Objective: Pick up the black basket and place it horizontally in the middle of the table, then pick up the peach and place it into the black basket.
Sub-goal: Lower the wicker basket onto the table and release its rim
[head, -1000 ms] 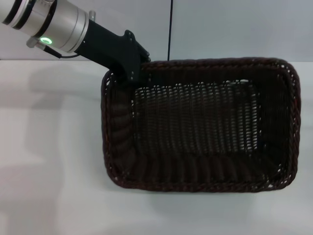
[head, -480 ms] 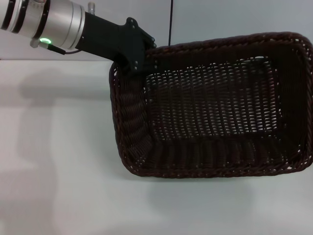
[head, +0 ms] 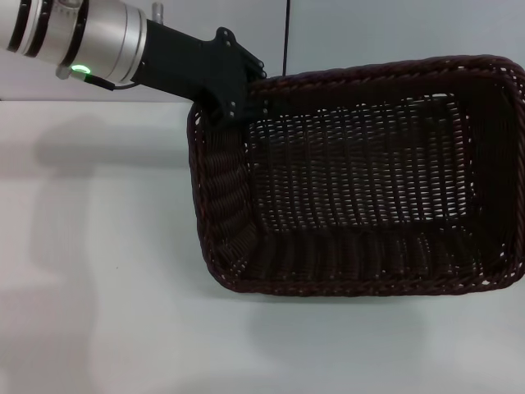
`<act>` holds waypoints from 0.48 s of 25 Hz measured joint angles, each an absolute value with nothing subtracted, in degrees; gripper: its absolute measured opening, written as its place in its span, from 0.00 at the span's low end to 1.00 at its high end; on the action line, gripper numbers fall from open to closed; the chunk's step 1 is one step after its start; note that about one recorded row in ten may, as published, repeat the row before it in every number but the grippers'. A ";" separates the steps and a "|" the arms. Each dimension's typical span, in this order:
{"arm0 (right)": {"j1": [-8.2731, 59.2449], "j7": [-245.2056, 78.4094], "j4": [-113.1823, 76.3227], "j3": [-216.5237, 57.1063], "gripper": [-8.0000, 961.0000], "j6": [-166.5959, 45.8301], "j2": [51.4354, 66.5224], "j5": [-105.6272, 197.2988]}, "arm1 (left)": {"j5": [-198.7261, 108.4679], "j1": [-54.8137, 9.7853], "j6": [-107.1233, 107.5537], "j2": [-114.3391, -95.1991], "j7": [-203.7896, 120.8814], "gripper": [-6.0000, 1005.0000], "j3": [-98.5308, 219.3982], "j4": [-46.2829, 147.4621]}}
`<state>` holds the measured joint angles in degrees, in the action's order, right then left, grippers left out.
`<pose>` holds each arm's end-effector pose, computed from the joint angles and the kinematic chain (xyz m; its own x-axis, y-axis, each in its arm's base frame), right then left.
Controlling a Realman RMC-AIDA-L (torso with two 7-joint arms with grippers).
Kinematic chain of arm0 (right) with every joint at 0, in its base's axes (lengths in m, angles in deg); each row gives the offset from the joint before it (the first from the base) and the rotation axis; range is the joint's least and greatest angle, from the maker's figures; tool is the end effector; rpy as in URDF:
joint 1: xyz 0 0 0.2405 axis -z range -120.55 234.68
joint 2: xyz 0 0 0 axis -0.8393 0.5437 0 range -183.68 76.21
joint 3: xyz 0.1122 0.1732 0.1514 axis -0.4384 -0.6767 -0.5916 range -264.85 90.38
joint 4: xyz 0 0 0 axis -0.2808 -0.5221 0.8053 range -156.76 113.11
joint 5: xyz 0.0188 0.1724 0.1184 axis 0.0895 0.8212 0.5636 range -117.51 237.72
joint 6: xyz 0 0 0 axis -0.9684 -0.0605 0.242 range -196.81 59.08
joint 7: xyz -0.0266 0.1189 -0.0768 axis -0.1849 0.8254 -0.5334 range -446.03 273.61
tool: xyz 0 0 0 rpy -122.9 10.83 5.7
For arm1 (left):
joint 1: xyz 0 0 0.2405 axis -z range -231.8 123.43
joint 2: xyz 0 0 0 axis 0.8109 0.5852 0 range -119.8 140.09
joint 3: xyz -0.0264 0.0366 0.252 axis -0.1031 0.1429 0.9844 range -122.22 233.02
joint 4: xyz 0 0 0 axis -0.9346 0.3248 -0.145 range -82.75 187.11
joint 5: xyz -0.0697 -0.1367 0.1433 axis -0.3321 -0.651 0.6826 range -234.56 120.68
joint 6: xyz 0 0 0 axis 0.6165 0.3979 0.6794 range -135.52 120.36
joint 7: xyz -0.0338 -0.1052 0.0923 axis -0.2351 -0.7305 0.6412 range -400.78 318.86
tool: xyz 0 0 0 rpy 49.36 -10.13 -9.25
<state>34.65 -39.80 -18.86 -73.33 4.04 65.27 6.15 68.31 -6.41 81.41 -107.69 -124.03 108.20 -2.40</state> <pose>0.3864 0.3006 0.0526 0.2063 0.1863 -0.9606 -0.9776 0.0820 -0.1940 -0.1335 0.4010 0.0158 0.9828 -0.1265 0.1342 -0.0982 -0.9749 -0.2001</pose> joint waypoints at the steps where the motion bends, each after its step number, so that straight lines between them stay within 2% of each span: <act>1: 34.65 -39.80 -18.92 -73.34 0.49 4.04 65.26 6.16 | 68.31 -6.41 81.47 -107.69 -123.84 0.18 108.22 -2.40; 12: 34.50 -39.80 -19.55 -73.17 0.49 3.64 65.27 6.16 | 69.36 -6.07 81.84 -107.37 -123.13 0.18 108.84 -4.45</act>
